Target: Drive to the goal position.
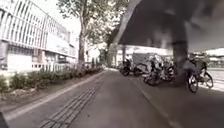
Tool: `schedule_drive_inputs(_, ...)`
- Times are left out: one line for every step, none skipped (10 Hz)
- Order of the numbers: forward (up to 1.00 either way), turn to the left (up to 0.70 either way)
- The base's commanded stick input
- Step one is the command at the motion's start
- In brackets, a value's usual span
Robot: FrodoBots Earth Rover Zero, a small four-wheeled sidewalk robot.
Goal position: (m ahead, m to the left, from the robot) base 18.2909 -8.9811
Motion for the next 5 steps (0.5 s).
schedule_drive_inputs(0.70,0.00)
schedule_drive_inputs(0.70,0.00)
schedule_drive_inputs(0.70,0.00)
schedule_drive_inputs(0.70,0.00)
schedule_drive_inputs(0.70,0.00)
